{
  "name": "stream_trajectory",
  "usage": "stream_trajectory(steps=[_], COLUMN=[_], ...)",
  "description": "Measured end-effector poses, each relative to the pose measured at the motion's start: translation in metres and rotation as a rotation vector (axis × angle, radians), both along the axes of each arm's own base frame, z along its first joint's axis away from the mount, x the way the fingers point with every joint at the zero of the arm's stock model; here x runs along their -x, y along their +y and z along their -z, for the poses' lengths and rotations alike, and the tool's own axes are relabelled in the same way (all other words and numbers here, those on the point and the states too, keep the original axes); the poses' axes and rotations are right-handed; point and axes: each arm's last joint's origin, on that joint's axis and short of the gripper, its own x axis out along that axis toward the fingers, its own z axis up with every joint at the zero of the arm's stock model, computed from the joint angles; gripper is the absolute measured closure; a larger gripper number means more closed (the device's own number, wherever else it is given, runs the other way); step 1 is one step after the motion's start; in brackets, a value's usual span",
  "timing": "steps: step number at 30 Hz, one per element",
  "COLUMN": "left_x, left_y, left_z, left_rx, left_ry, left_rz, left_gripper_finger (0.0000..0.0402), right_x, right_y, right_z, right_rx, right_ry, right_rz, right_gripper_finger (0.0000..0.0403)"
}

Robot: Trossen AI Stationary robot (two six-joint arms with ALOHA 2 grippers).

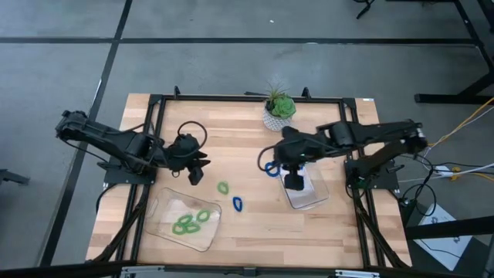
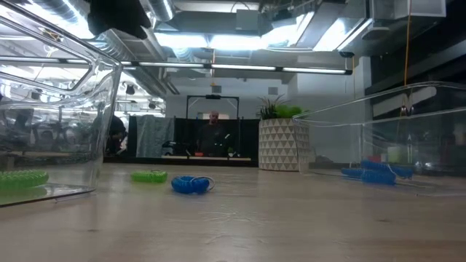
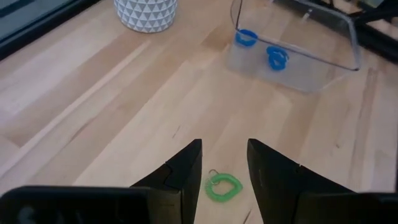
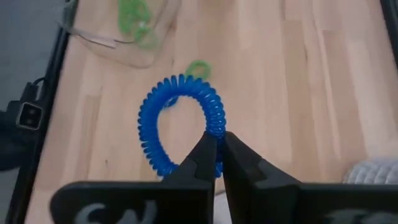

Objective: Sort spring keychains
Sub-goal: Put the blue spring keychain into the right transparent bin

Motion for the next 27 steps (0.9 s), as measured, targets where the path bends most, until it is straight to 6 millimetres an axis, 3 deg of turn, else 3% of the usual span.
stream_trajectory(steps=[8,21,27], left_x=[-0.012,-0.02,-0.019], left_y=[-0.004,-0.004,-0.004], left_z=[0.011,0.02,0.02], left_rx=[0.023,0.002,-0.016], left_ry=[0.041,0.093,0.101], left_rz=[-0.033,-0.043,-0.018], left_gripper_finger=[0.0279,0.0279,0.0279], right_x=[0.039,0.057,0.067], right_y=[-0.01,-0.013,-0.014], right_z=[0.034,0.102,0.12], right_rx=[-0.046,-0.092,-0.06], right_ry=[-0.044,0.127,0.25], right_rz=[0.187,0.314,0.312], right_gripper_finger=[0.0387,0.038,0.0382])
